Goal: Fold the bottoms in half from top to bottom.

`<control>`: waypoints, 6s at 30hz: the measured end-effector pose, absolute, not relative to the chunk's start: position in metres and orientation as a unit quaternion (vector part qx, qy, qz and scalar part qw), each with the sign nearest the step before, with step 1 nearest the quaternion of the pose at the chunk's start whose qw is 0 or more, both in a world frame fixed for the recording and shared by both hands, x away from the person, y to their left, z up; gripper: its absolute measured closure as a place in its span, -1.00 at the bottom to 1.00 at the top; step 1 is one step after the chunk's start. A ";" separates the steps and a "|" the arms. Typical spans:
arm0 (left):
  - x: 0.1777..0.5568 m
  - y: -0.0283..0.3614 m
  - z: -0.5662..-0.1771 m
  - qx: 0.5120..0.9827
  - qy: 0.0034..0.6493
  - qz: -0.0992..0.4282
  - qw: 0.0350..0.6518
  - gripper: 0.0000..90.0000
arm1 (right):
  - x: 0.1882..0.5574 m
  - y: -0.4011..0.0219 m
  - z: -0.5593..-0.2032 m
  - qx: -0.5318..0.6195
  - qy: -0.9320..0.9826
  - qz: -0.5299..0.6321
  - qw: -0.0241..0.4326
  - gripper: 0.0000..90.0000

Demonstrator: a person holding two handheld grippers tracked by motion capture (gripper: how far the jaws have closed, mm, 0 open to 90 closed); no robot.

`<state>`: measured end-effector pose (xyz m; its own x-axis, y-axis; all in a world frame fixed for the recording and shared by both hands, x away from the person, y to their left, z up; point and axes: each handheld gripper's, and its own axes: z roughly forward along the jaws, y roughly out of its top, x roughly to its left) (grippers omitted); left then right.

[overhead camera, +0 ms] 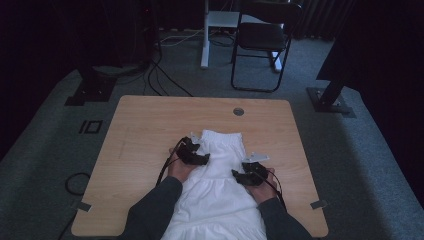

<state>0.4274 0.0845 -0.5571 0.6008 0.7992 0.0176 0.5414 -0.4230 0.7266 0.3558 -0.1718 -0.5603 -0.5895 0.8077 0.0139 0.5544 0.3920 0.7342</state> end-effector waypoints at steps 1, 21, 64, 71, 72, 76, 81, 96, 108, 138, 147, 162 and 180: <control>0.427 0.085 -0.557 0.823 0.406 0.184 0.352 -0.39 | 0.356 -0.172 -0.560 0.415 0.817 0.359 0.176 -0.03; 0.424 0.084 -0.559 0.823 0.401 0.188 0.355 -0.39 | 0.437 -0.174 -0.549 0.436 0.818 0.329 0.180 -0.37; 0.405 0.124 -0.420 0.798 0.334 0.160 0.475 0.82 | 0.405 -0.172 -0.413 0.332 0.798 0.428 0.265 0.89; 0.316 0.139 -0.446 0.811 0.293 0.154 0.482 0.81 | 0.333 -0.177 -0.431 0.294 0.816 0.453 0.205 0.89; 0.306 0.140 -0.453 0.815 0.290 0.148 0.480 0.81 | 0.325 -0.177 -0.436 0.294 0.819 0.453 0.196 0.89; 0.272 0.140 -0.494 0.837 0.299 0.101 0.447 0.80 | 0.289 -0.177 -0.470 0.298 0.834 0.434 0.163 0.89; 0.261 0.133 -0.547 0.868 0.317 0.068 0.377 0.80 | 0.269 -0.171 -0.525 0.320 0.859 0.387 0.101 0.89; 0.293 0.117 -0.549 0.871 0.325 0.112 0.350 0.80 | 0.310 -0.169 -0.553 0.340 0.863 0.364 0.085 0.89; 0.377 0.109 -0.544 0.870 0.336 0.159 0.325 0.79 | 0.398 -0.159 -0.545 0.365 0.862 0.333 0.113 0.88; 0.419 0.115 -0.459 0.811 0.359 0.200 0.415 0.83 | 0.441 -0.161 -0.462 0.369 0.820 0.383 0.211 0.89; 0.350 0.122 -0.402 0.816 0.276 0.225 0.456 0.82 | 0.367 -0.178 -0.398 0.306 0.802 0.447 0.254 0.89; 0.308 0.127 -0.538 0.881 0.297 0.097 0.355 0.80 | 0.315 -0.170 -0.528 0.321 0.866 0.366 0.113 0.89; 0.358 0.123 -0.546 0.870 0.329 0.128 0.346 0.80 | 0.374 -0.168 -0.553 0.373 0.844 0.380 0.061 0.89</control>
